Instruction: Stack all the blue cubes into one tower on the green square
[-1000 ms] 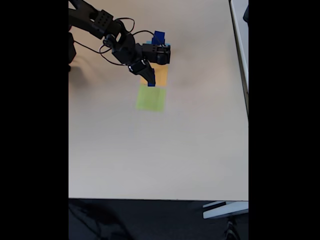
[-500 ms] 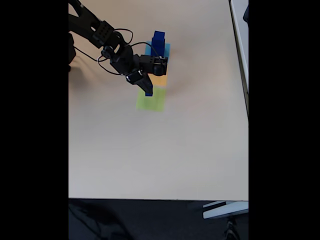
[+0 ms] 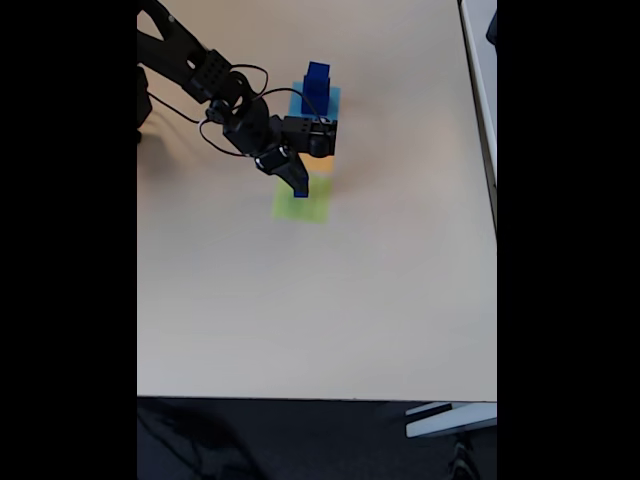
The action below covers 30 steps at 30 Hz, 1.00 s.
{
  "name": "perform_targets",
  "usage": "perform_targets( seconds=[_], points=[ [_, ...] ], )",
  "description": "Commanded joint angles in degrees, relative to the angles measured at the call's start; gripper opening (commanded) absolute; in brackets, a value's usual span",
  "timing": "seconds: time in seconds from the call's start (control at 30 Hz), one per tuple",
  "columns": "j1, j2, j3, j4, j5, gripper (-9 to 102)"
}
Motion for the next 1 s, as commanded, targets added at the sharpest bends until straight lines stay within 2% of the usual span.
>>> perform_targets(
  seconds=[0.0,0.7,0.97],
  points=[
    [-0.6,0.2,-1.8,-1.9,1.3,3],
    [-1.8,0.2,-0.2,-2.3,4.6,4],
    [-1.1,-0.2,3.3,-6.4,4.5,3]
  ],
)
